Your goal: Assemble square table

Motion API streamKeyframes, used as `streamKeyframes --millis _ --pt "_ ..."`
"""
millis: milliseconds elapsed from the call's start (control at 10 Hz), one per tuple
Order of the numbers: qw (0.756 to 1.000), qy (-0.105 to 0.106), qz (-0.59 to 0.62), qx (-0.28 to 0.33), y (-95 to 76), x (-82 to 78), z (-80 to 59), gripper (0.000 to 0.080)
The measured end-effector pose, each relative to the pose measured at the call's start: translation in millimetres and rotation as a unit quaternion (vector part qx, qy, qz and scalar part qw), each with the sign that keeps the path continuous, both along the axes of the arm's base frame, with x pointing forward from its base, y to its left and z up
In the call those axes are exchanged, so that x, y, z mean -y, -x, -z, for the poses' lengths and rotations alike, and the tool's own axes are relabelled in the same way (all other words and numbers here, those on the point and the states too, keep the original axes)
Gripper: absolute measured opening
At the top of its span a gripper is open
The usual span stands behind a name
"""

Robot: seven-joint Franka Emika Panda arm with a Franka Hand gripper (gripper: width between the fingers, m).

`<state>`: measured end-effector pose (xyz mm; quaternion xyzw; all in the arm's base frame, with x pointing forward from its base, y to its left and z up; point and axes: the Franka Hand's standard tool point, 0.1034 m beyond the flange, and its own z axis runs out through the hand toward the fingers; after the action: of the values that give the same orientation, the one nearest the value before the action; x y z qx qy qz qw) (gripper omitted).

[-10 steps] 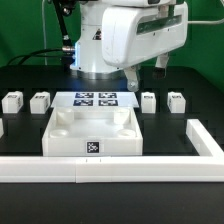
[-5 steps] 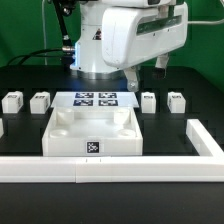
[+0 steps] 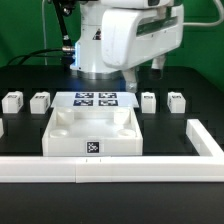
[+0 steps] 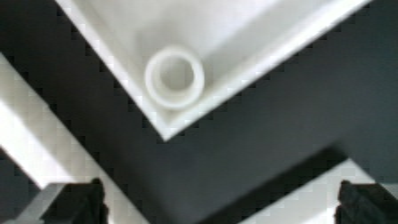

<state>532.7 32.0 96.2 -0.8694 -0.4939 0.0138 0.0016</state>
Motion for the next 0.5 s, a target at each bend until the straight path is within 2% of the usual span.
streamKeyframes --millis 200,300,400,500 --pt "0.991 -0.004 -0.137 -0.005 53.0 38.0 25.0 0.0650" --pt "0.983 -0.008 -0.185 -0.004 69.1 54.3 38.6 0.0650" --pt "0.973 -0.013 -0.232 -0.007 81.0 67.2 51.1 0.0650" --pt "0.970 -0.010 -0.244 -0.011 77.9 65.5 48.0 0.0650"
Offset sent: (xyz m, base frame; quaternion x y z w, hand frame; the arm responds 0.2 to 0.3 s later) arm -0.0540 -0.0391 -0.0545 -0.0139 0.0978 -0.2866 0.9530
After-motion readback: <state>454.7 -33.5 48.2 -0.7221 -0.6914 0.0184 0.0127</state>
